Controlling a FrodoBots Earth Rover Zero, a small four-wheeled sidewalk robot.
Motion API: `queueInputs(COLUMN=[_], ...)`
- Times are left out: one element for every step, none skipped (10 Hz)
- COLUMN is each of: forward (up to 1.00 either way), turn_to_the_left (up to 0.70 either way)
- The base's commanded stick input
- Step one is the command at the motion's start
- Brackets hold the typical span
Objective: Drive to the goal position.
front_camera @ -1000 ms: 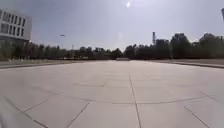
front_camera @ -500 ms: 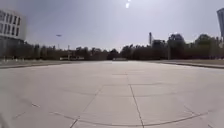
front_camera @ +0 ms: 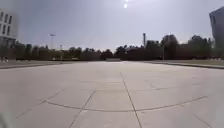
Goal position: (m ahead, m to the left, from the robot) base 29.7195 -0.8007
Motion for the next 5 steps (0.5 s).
queueInputs(forward=[1.00, 1.00, 1.00, 1.00, 1.00], turn_to_the_left=[0.00, 0.00, 0.00, 0.00, 0.00])
